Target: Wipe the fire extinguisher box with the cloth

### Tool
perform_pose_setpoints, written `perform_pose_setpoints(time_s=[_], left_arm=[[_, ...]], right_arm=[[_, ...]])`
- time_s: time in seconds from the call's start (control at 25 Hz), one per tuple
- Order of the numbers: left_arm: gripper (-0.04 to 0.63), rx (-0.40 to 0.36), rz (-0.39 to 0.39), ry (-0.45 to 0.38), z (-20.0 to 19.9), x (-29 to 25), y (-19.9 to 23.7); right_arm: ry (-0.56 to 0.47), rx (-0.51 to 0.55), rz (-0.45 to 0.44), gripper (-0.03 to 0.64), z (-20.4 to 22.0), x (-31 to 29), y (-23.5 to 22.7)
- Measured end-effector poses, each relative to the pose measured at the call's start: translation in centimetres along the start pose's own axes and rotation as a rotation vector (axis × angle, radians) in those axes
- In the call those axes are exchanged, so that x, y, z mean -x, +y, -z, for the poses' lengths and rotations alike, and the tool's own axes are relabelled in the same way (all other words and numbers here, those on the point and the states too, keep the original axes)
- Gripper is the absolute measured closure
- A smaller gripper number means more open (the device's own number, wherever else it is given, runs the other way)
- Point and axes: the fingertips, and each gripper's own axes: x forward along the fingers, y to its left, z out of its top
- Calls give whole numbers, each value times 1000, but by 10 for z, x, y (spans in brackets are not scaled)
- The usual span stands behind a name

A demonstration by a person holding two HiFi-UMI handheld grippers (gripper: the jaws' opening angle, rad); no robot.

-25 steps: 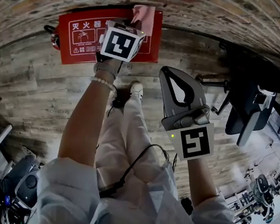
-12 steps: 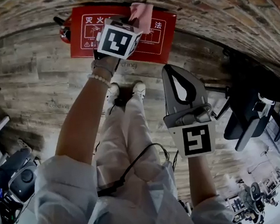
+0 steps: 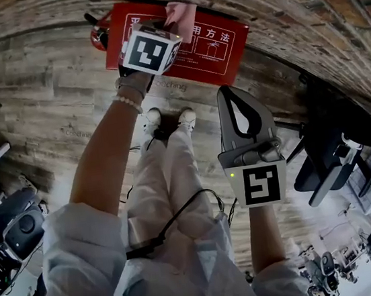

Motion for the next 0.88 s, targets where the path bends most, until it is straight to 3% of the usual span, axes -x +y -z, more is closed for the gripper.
perform_pose_setpoints(time_s=[0.88], left_arm=[[584, 58, -115, -14, 28, 41, 92]], right_arm=[[9, 48, -70, 614, -15, -32, 46]])
